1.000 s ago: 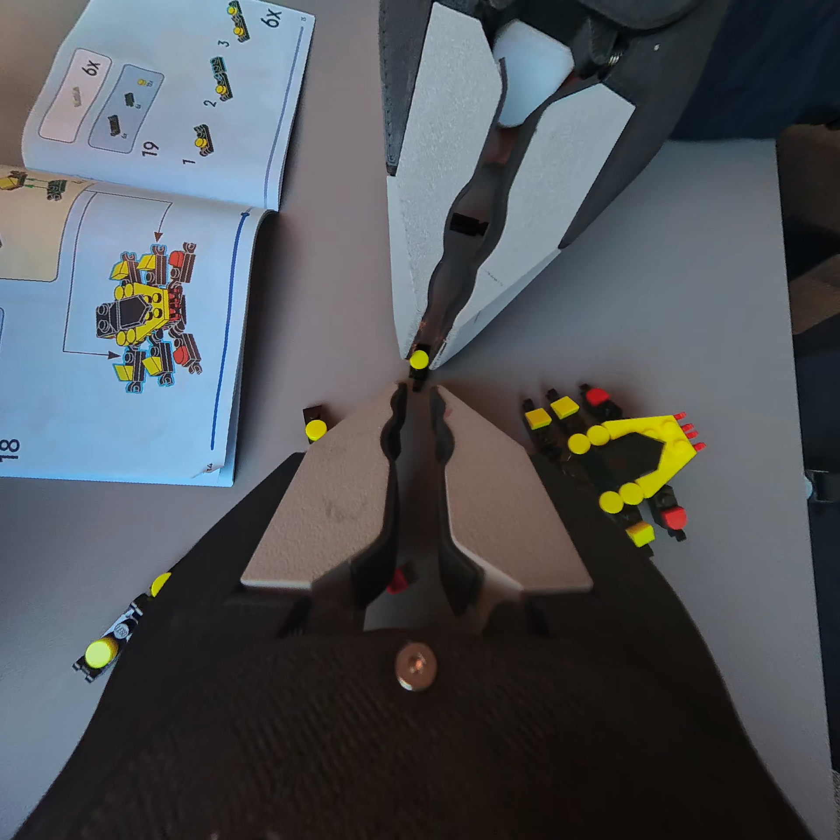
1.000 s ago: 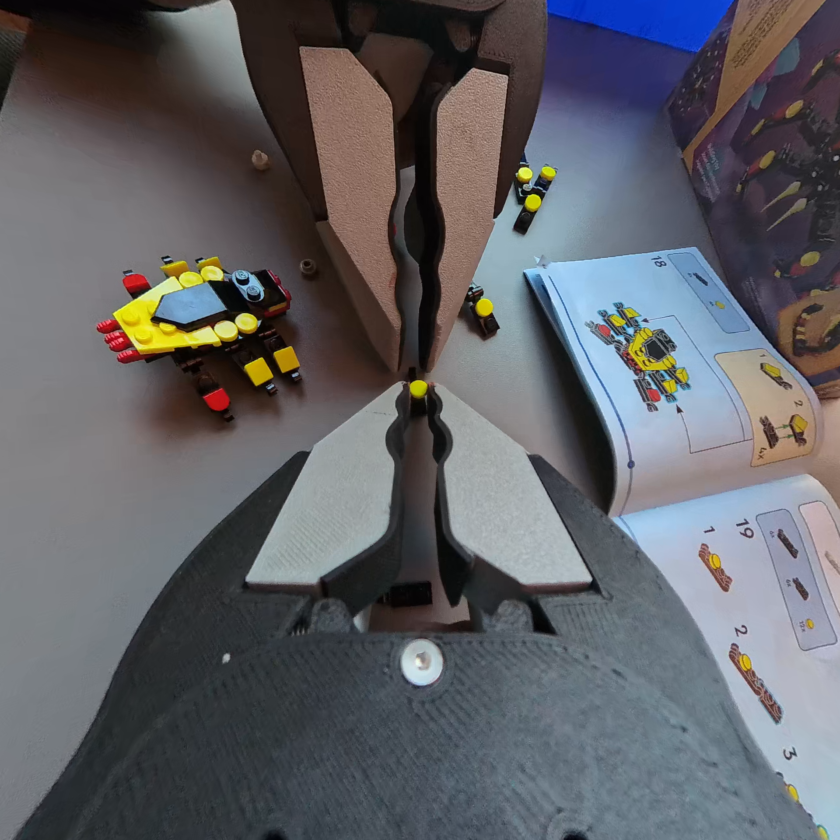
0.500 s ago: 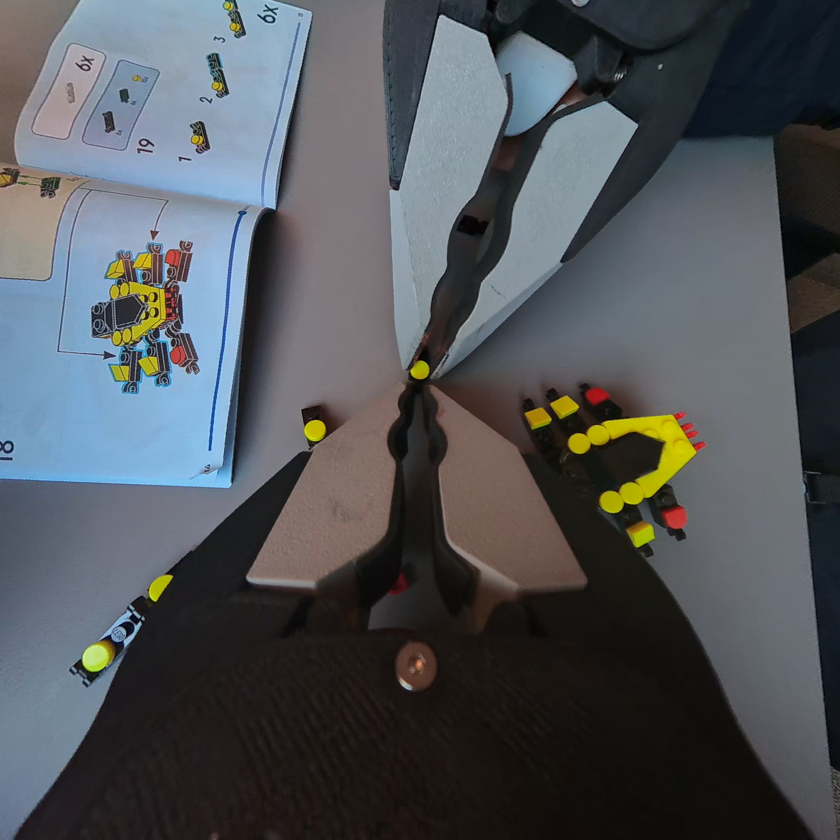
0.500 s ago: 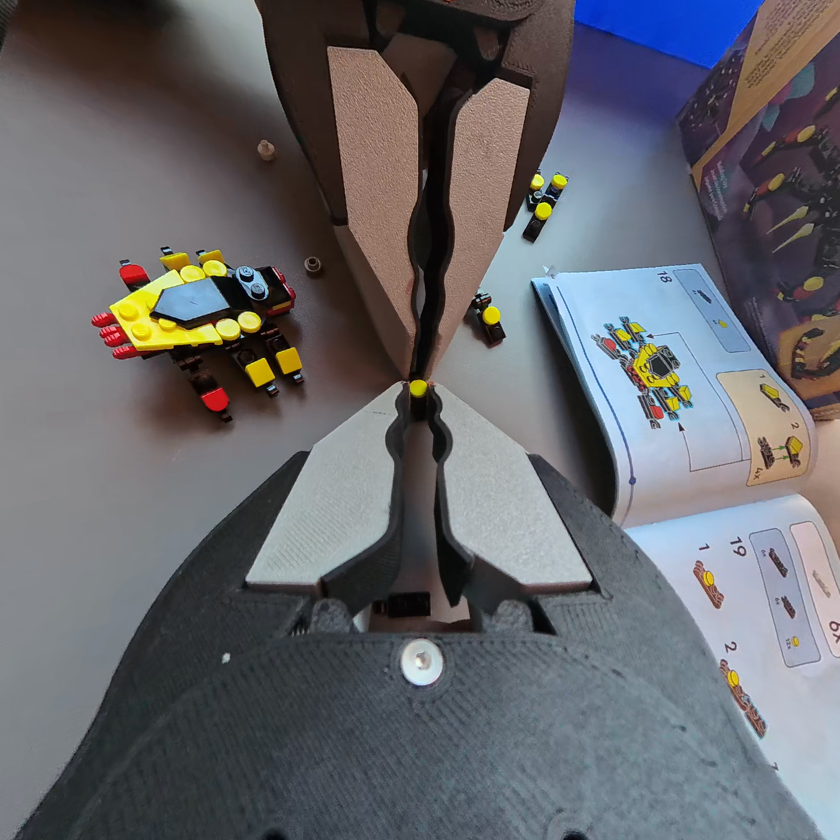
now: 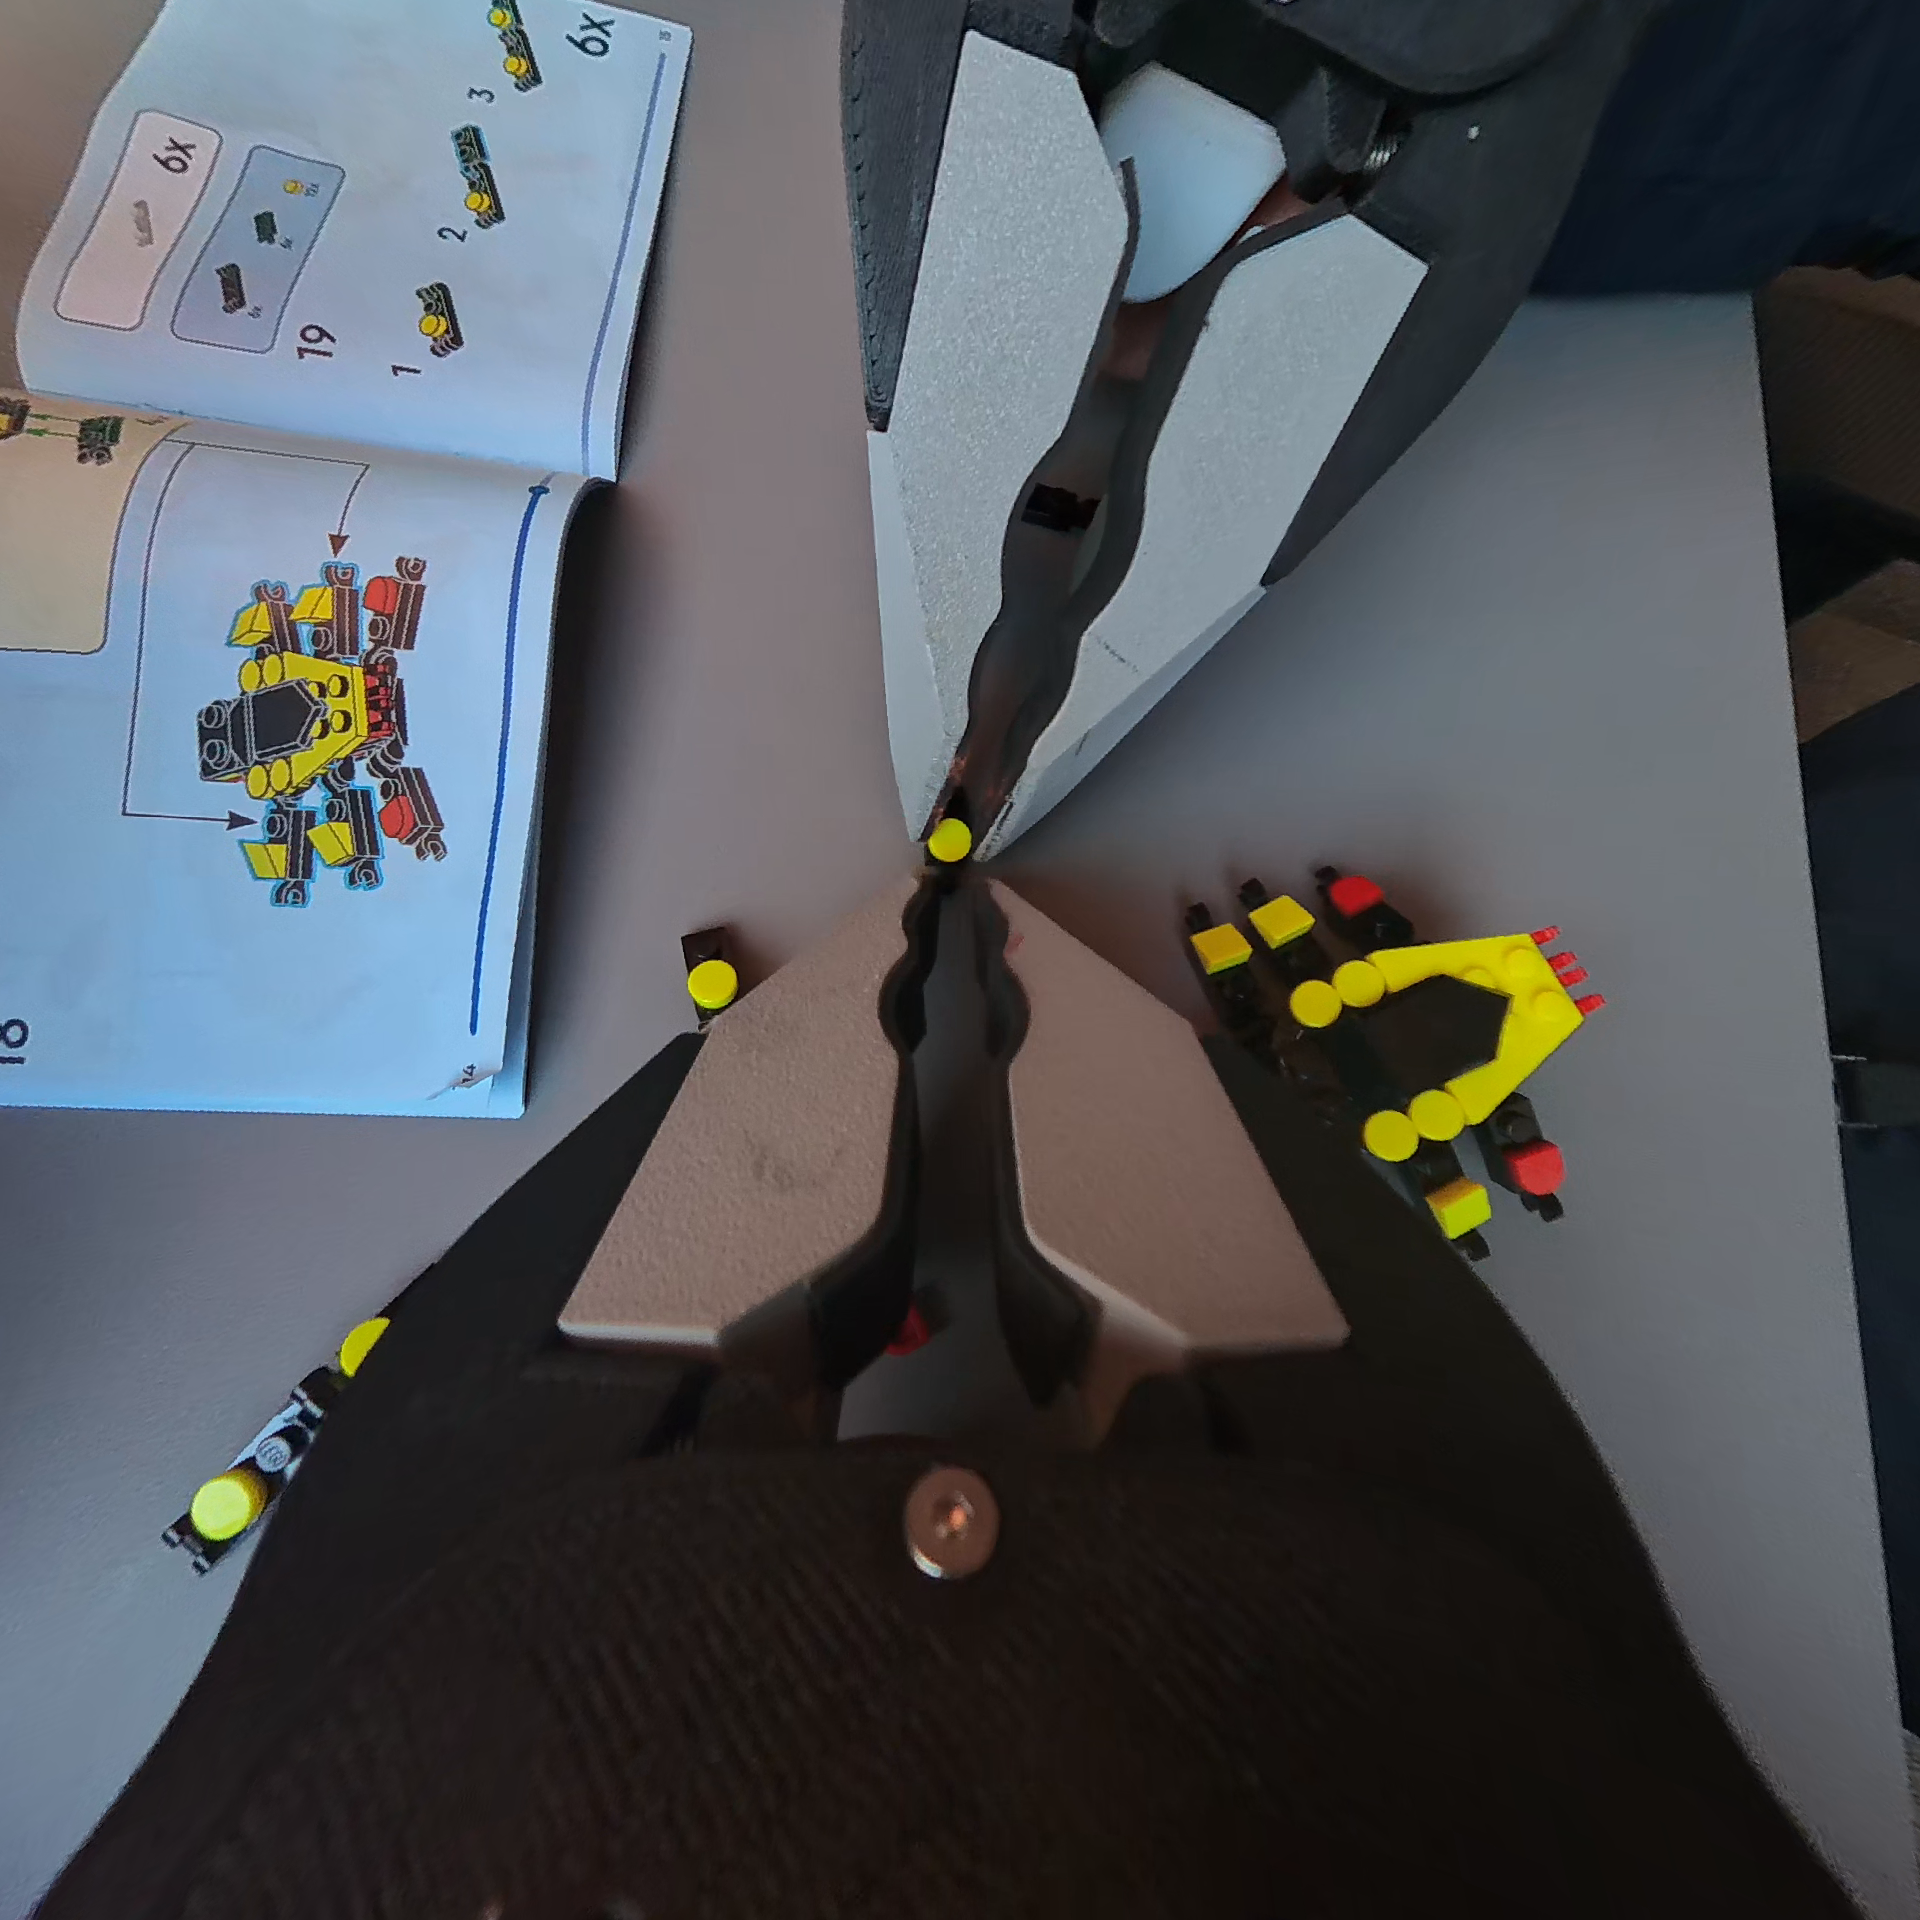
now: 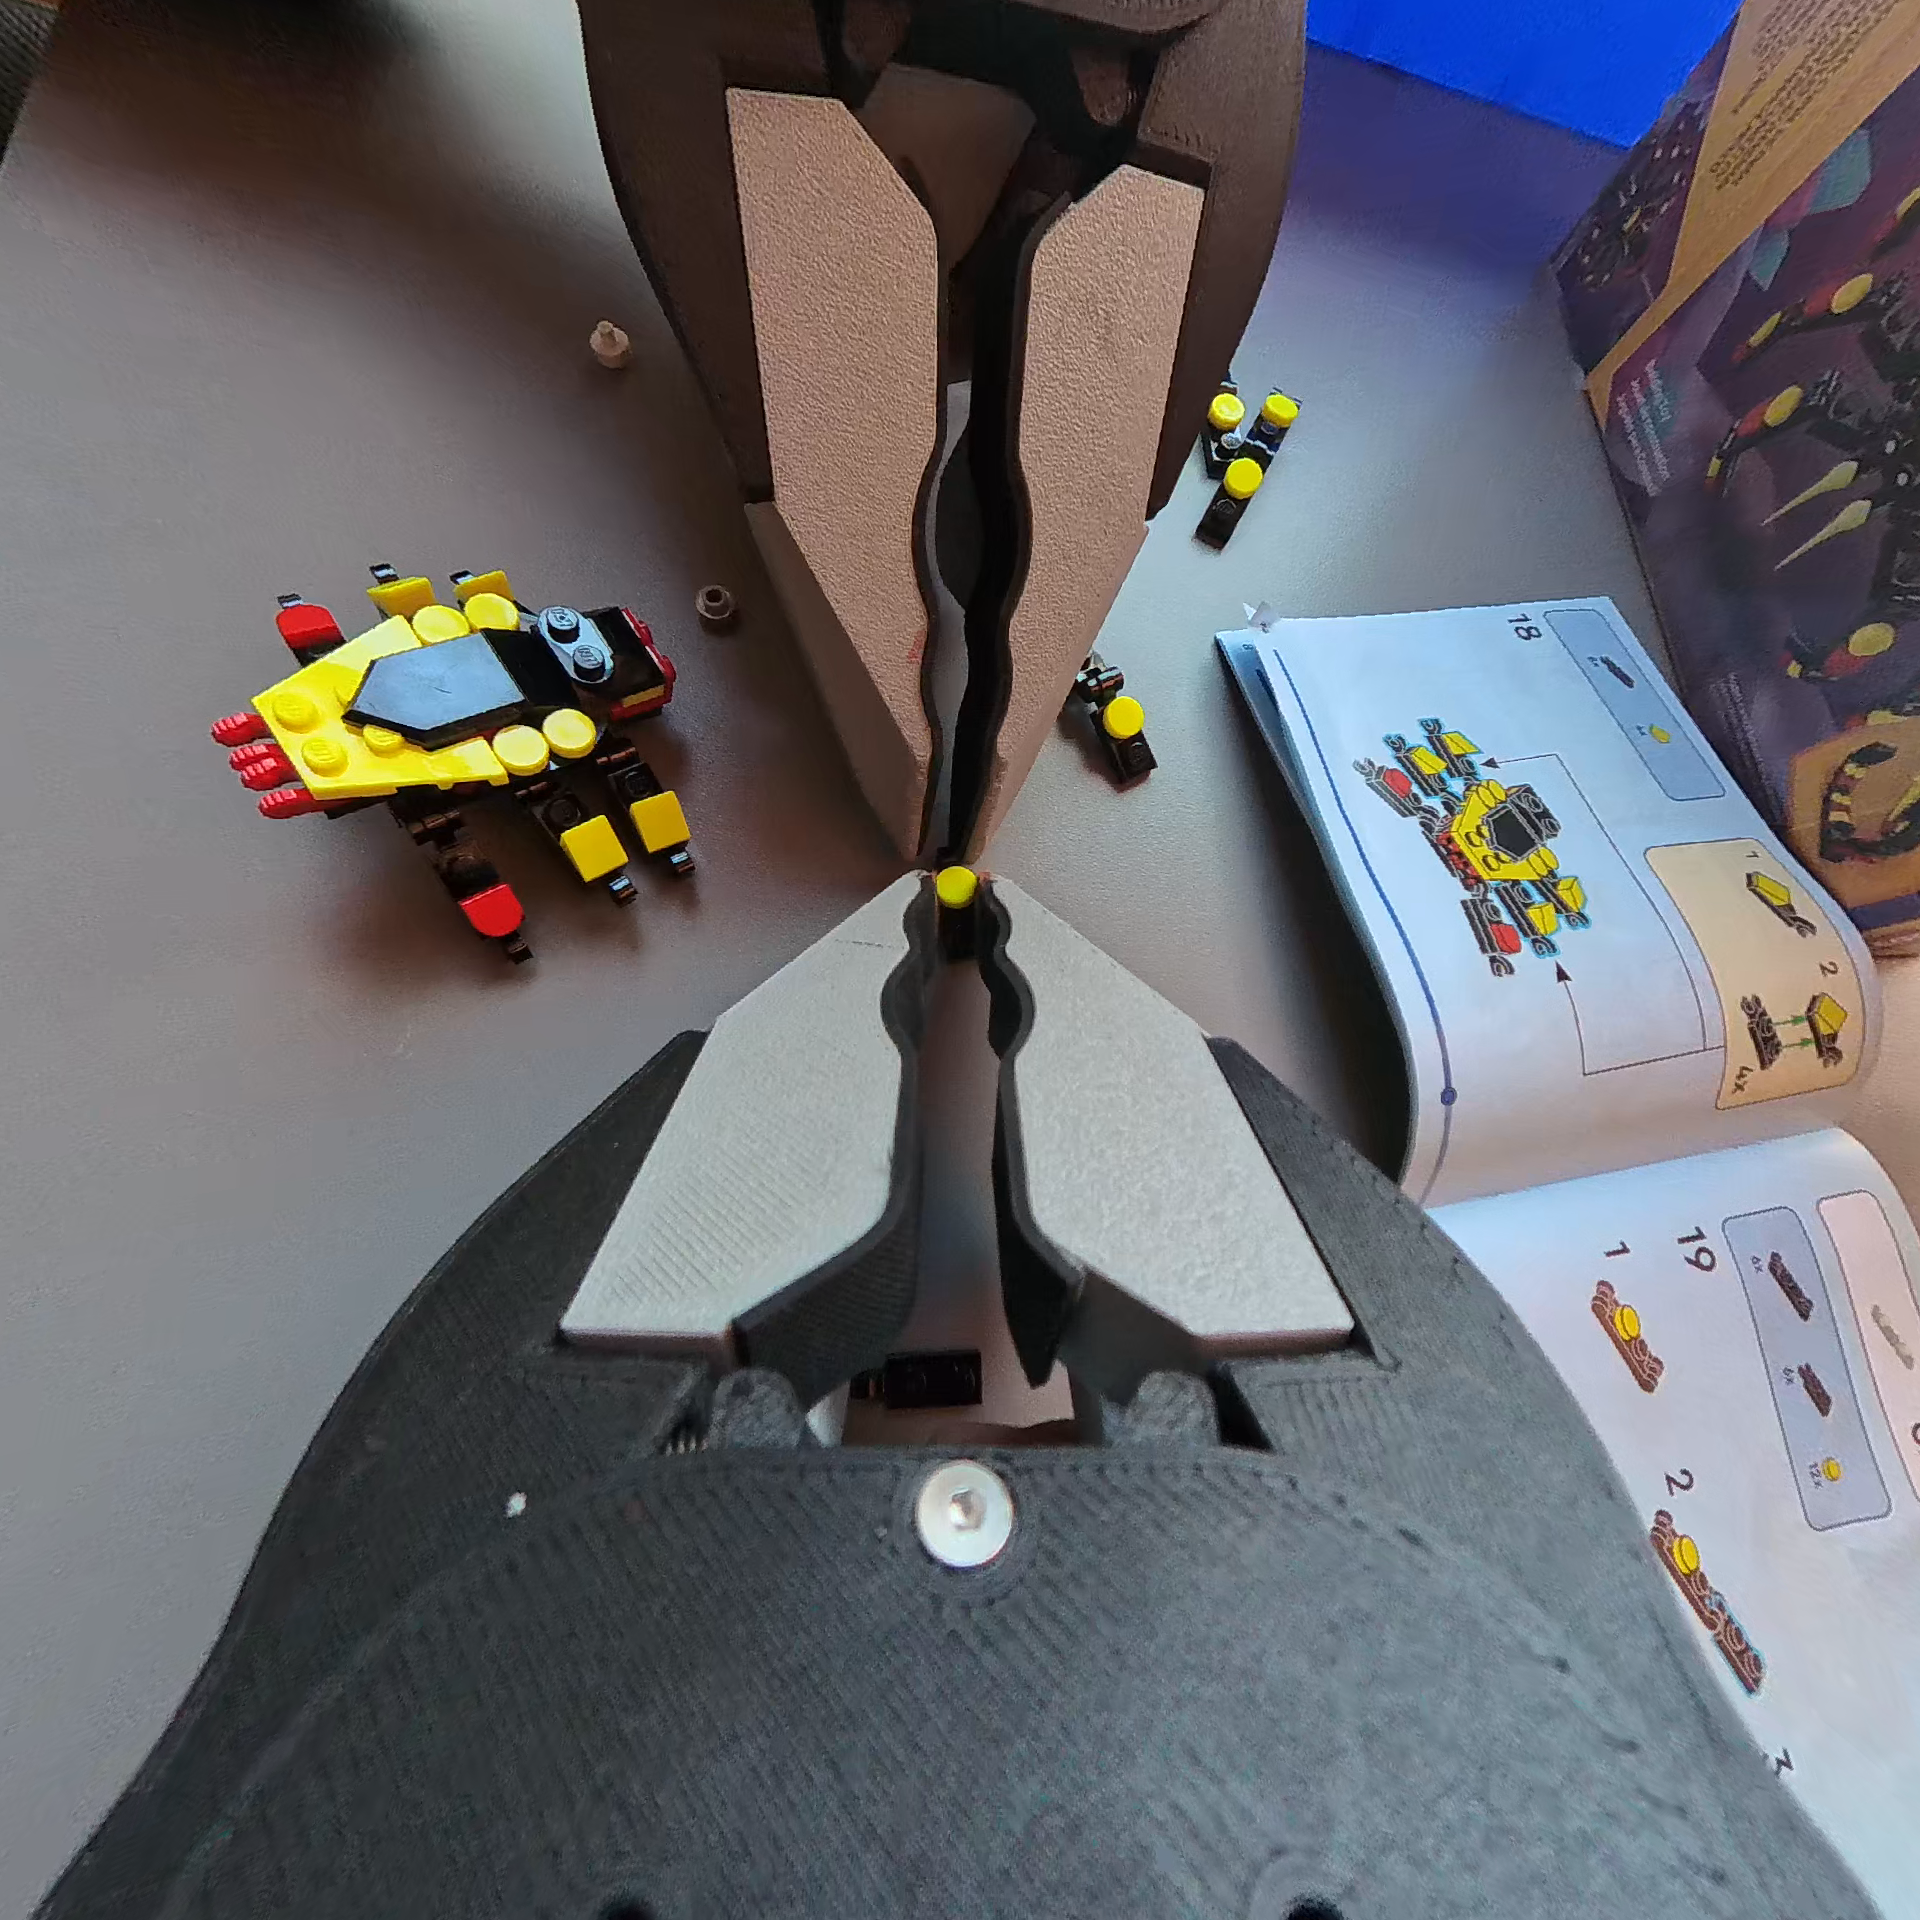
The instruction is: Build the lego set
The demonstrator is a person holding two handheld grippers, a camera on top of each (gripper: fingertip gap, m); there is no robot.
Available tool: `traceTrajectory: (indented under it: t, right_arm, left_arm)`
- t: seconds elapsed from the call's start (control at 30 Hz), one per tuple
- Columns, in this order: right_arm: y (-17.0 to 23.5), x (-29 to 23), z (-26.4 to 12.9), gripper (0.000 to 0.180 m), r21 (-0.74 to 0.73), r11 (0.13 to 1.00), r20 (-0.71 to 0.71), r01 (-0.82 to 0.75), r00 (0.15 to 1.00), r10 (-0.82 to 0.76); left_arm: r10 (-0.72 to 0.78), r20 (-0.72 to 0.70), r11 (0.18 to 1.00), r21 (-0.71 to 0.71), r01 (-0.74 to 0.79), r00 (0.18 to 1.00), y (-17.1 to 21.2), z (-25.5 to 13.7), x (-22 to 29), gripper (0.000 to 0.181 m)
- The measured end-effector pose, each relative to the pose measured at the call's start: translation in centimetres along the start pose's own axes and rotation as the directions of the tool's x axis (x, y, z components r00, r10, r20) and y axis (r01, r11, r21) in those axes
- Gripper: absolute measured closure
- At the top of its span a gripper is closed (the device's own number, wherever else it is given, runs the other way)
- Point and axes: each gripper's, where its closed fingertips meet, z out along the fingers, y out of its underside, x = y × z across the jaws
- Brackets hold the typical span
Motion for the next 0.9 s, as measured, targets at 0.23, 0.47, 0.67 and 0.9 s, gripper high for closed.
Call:
traceTrajectory:
  t: [0.23,0.47,0.67,0.9]
  right_arm:
    - [0.0,0.0,0.0,0.175,0.000,1.000,-0.004,0.007,1.000,-0.007]
    - [0.0,0.0,0.0,0.175,0.001,1.000,-0.019,0.028,0.999,-0.028]
    - [0.0,0.0,0.0,0.175,0.003,1.000,-0.015,0.024,1.000,-0.024]
    - [0.0,0.0,0.0,0.175,0.003,1.000,-0.014,0.023,1.000,-0.023]
  left_arm:
    - [0.014,0.009,1.000,0.003,-0.014,1.000,0.0,-0.2,-0.2,0.181]
    - [0.010,-0.003,1.000,0.026,-0.010,1.000,-0.5,-0.5,0.1,0.181]
    - [0.013,0.009,0.999,0.036,-0.013,1.000,-0.7,-0.8,-0.1,0.181]
    - [0.009,0.015,0.998,0.059,-0.010,1.000,-1.1,-0.9,-0.2,0.181]
